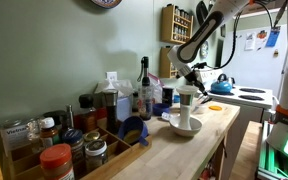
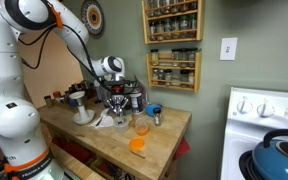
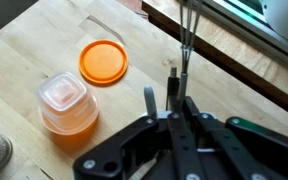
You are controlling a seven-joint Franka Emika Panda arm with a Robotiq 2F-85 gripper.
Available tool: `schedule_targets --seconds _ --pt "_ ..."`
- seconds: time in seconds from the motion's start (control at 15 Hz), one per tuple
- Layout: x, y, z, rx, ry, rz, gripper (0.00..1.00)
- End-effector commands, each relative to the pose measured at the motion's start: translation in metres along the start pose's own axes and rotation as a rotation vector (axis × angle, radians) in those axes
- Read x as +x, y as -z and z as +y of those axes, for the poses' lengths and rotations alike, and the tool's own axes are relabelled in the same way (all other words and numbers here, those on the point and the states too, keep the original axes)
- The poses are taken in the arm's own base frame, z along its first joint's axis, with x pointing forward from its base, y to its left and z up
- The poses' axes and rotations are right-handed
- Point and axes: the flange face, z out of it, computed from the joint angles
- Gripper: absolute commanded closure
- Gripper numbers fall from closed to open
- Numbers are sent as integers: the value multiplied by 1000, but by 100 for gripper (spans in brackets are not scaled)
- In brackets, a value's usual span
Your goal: Pick up the whisk from the blue bowl and put it in the clear lunch box
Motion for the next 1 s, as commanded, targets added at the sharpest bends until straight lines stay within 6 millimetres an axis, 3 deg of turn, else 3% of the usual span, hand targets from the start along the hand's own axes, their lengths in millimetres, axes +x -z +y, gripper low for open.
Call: schedule_targets --seconds 0.0,0.33,0.53,0.93 --pt "3 -2 5 1 -32 -12 60" --pt "0 4 6 10 -55 19 22" --pt "-21 27 1 122 21 175 1" --pt "-104 55 -35 92 259 400 0"
